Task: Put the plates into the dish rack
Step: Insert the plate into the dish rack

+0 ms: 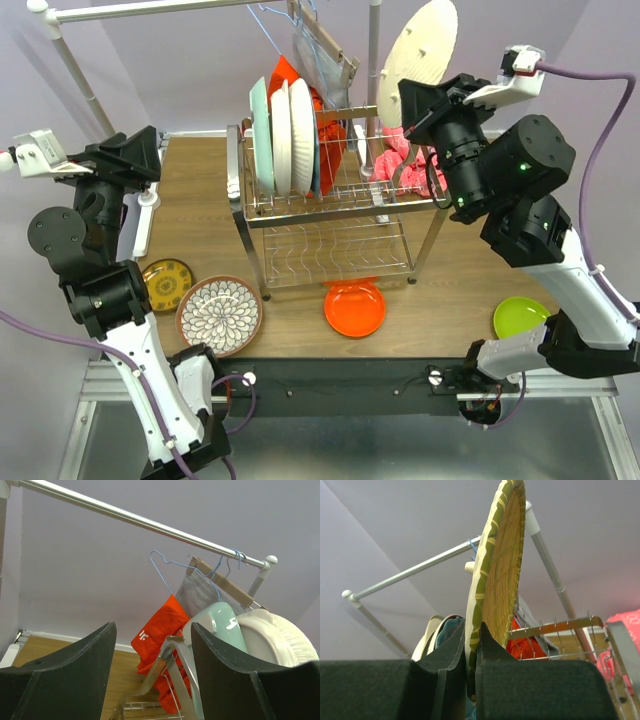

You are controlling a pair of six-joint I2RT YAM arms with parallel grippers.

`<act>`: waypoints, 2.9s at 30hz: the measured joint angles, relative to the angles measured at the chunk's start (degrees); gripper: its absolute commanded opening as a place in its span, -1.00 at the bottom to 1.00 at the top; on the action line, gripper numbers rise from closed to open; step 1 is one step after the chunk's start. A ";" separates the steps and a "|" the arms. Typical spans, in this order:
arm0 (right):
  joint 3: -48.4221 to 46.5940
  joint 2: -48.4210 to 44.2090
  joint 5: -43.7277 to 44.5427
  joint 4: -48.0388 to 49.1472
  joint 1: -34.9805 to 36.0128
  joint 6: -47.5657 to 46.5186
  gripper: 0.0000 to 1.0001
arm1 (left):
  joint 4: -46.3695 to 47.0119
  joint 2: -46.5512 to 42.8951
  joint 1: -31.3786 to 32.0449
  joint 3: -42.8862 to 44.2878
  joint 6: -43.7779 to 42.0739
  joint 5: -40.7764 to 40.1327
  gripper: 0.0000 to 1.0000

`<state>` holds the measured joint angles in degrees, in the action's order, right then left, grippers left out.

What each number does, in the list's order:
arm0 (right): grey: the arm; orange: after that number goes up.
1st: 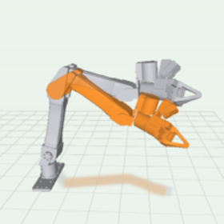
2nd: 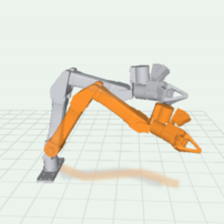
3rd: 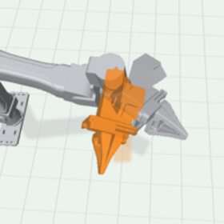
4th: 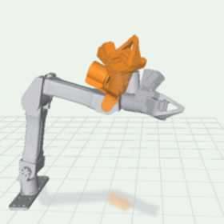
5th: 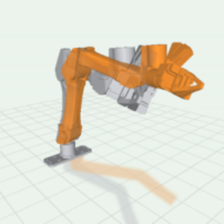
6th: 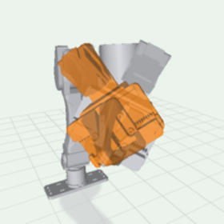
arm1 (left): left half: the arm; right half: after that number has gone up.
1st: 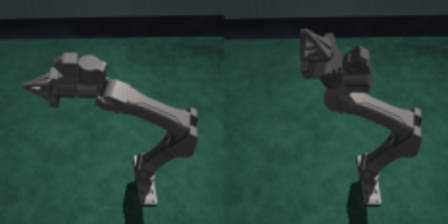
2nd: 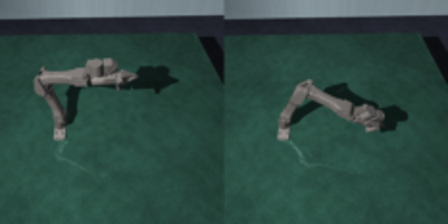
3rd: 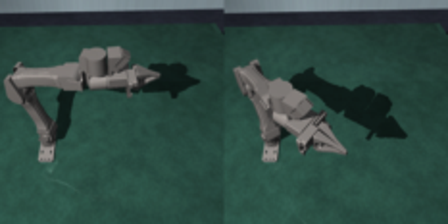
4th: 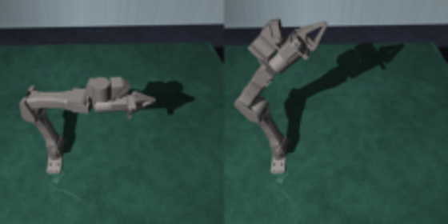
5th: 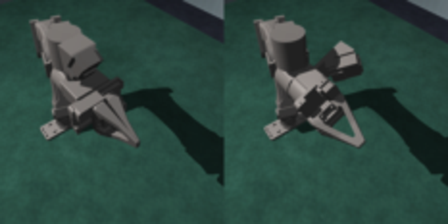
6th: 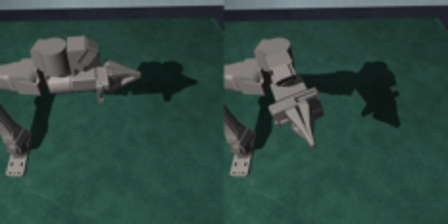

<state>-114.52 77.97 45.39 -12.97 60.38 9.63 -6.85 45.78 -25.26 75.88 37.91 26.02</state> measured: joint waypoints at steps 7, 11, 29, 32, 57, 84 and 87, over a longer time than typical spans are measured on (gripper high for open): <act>0.07 0.66 -2.71 -7.96 -0.52 10.36 -0.98 | -1.62 -0.81 0.00 -1.16 -1.22 -0.85 0.40; 0.07 1.68 -5.95 -11.30 -1.79 15.23 -0.98 | -2.78 -2.08 0.00 -2.25 -2.29 -1.51 0.40; 0.09 7.45 -22.84 -19.30 -9.25 25.53 -0.99 | -6.19 -5.27 0.00 -4.46 -4.20 -2.27 0.41; 0.09 7.67 -24.59 -19.69 -9.25 25.92 -0.99 | -6.19 -5.53 0.00 -5.11 -4.20 -2.43 0.41; 0.24 10.16 -27.69 -23.80 -9.35 24.96 -0.99 | -6.08 -7.37 0.00 -9.07 -3.48 -2.47 0.41; -11.08 15.67 -23.34 -29.14 -8.20 19.76 -0.99 | -4.42 -7.37 0.00 -11.08 -2.49 -2.45 0.41; -9.86 15.67 -23.37 -29.14 -8.20 19.82 -0.99 | -4.44 -7.48 0.00 -11.10 -2.49 -2.45 0.41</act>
<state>-124.38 93.65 22.02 -42.11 52.18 29.45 -11.29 38.30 -25.26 64.77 35.42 23.57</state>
